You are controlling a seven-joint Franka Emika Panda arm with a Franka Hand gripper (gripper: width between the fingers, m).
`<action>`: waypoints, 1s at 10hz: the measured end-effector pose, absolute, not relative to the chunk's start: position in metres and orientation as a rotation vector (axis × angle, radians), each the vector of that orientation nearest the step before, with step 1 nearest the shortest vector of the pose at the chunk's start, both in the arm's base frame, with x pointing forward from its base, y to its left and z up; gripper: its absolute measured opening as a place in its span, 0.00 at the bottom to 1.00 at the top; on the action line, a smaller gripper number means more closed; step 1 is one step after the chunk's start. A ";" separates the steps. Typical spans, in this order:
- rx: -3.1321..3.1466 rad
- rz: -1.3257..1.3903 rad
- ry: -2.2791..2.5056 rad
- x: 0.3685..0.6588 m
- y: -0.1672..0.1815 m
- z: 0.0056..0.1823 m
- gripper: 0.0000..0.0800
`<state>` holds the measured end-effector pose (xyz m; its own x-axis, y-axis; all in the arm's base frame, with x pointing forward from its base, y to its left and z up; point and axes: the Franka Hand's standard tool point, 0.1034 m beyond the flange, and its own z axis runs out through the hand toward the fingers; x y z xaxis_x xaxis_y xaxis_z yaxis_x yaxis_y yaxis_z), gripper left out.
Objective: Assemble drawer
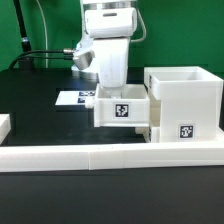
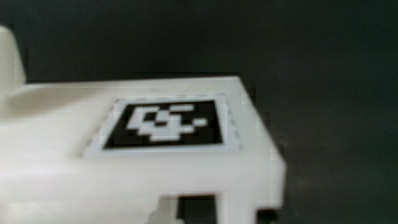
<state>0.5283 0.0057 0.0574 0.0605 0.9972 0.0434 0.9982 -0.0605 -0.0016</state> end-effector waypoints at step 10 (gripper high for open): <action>-2.246 -0.032 -2.142 0.529 0.018 0.058 0.05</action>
Offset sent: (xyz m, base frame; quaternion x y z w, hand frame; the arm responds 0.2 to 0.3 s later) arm 0.0000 0.0000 0.0000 0.0000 0.0000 0.0000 1.0000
